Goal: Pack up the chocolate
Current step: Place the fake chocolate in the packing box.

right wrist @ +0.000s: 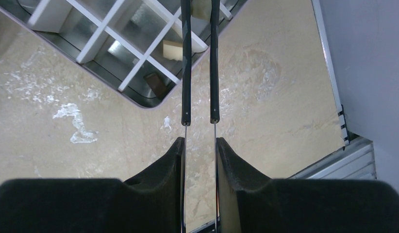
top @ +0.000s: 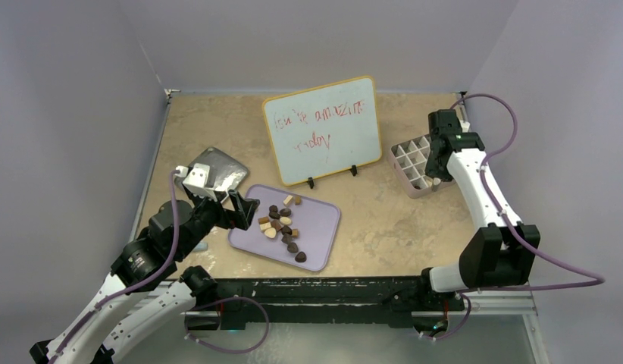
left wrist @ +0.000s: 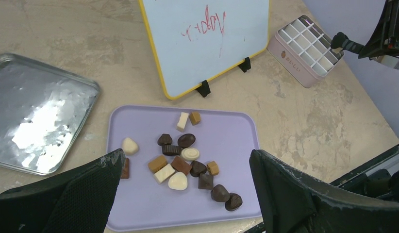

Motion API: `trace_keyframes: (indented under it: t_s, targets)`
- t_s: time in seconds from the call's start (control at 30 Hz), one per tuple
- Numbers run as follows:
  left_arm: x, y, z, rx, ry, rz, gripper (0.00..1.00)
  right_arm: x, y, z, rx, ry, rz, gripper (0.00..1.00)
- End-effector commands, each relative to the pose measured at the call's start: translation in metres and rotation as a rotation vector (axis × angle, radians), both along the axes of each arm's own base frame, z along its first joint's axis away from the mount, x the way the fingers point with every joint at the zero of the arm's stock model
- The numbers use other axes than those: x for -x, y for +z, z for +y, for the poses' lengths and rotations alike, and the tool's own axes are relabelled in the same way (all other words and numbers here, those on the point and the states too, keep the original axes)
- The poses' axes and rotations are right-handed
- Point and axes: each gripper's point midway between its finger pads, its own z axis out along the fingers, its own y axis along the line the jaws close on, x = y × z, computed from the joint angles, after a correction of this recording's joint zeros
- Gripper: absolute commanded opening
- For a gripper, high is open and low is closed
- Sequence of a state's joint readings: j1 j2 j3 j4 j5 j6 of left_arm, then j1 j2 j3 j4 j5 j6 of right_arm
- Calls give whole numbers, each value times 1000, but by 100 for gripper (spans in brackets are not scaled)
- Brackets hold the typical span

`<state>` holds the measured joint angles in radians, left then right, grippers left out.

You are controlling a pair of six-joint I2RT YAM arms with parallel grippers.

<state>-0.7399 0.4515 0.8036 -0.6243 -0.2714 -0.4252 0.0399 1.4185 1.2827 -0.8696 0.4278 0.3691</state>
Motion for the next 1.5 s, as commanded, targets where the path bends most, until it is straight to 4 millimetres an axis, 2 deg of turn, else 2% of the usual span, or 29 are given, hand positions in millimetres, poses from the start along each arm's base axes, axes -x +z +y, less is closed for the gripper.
trace_keyframes:
  t_s: [0.0,0.2,0.4,0.67,0.83,0.93,1.13,1.23,1.33,1.47]
  targets:
    - [0,2,-2,-2,-15,-14,100,1,-1,-6,14,-21,-19,15]
    - [0,3,-2,1,-14,-16,100,4,-7,-2,-10,-11,-19,17]
    - [0,3,-1,2,-10,-17,100,7,-9,-6,12,-20,-7,25]
    - [-1,3,0,-1,-2,-19,100,9,0,-7,17,-21,-20,38]
    - [0,3,2,3,3,-20,100,10,6,-5,9,-11,-28,40]
    - [0,4,3,5,8,-23,100,7,18,-5,9,7,-61,39]
    - [0,4,4,4,15,-25,100,5,37,24,-121,135,-146,37]
    - [-1,6,6,6,22,-31,100,5,44,51,-218,245,-181,38]
    - [-1,6,7,6,26,-35,100,8,45,75,-239,332,-187,38]
    - [-2,7,7,6,31,-39,100,18,45,124,-248,508,-193,38]
